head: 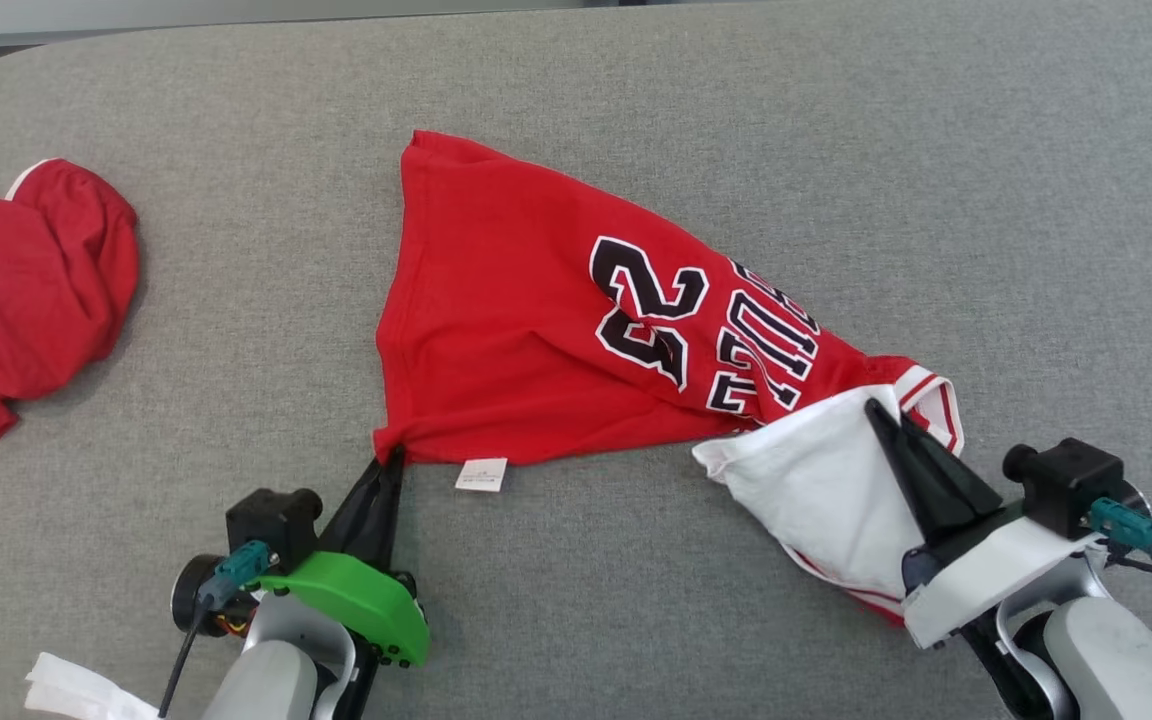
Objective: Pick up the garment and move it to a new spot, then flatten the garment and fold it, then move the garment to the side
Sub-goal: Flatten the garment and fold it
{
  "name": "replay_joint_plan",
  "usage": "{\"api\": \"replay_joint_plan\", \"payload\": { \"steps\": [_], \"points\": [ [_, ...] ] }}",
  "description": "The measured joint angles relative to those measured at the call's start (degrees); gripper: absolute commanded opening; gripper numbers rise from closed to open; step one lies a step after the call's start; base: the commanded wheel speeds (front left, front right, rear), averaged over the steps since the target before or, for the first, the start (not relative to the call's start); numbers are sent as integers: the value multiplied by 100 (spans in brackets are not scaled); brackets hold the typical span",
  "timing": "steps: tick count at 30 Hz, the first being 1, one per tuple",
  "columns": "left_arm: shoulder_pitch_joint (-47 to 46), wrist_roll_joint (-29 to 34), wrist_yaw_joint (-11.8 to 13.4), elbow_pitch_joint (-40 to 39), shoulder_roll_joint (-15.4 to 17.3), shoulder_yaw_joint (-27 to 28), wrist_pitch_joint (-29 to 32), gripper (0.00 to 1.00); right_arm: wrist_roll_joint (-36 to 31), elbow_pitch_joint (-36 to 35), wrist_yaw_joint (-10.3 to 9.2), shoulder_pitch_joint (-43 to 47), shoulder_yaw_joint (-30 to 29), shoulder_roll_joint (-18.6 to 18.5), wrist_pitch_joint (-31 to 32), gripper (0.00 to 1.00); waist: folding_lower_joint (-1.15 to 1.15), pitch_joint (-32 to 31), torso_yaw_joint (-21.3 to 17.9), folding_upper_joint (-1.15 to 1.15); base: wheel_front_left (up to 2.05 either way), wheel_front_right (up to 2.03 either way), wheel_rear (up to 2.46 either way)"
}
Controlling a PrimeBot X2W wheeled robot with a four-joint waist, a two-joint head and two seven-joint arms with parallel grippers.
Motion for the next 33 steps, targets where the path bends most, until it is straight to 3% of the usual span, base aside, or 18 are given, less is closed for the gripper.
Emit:
{"api": "replay_joint_plan", "payload": {
  "steps": [5, 11, 23, 28, 33],
  "points": [
    [-67, 3, 78, -480, 66, 103, -229, 0, -124, -267, 1, -81, -379, -122, -330, 0, 0, -84, -17, 0, 0, 0, 0],
    [-245, 178, 234, -1703, 330, 194, -259, 0, -296, -620, 1, -385, -1233, -233, -479, 0, 0, -272, -45, 0, 0, 0, 0],
    [-1598, 601, 480, -4415, 998, 624, 589, 0, -604, -2221, 2, -1669, -2553, -971, -123, 0, 0, -632, -131, 0, 0, 0, 0],
    [-2281, 702, 468, -4959, 1239, 727, 995, 0, -478, -2627, 2, -2255, -2975, -1310, 266, 0, 0, -653, -179, 0, 0, 0, 0],
    [-2718, 608, 405, -4924, 1283, 708, 1262, 0, -172, -2538, 1, -2763, -3036, -1605, 504, 0, 0, -499, -200, 0, 0, 0, 0]
  ]
}}
